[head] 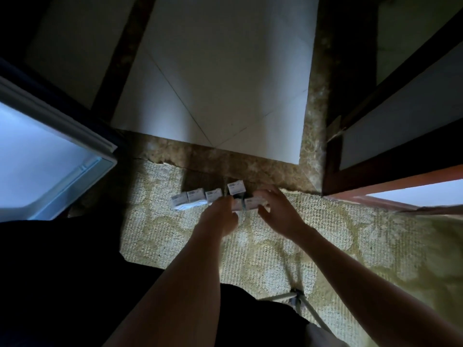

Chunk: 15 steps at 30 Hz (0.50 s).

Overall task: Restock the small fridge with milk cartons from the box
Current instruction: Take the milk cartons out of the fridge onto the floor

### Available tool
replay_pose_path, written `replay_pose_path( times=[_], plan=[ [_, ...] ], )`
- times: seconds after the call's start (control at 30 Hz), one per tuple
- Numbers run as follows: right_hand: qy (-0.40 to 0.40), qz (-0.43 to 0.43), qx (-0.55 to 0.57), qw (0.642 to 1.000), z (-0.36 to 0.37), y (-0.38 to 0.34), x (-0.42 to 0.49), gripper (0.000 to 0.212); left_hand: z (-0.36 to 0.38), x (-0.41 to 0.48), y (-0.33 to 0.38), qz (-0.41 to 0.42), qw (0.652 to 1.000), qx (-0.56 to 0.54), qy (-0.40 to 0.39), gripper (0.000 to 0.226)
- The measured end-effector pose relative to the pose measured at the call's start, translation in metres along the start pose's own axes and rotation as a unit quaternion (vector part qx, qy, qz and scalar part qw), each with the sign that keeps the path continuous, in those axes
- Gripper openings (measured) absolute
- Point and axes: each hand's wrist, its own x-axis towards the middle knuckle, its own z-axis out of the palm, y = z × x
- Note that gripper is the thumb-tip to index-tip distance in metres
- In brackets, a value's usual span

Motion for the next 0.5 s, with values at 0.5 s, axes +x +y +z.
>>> replay_pose_path(
  times=[0.5],
  plan=[
    [0.018, -0.149, 0.012, 0.989, -0.025, -0.145, 0.042, 0.035, -0.122, -0.092, -0.039, 0.027, 0.967, 0.171, 0.189, 0.046]
  ],
)
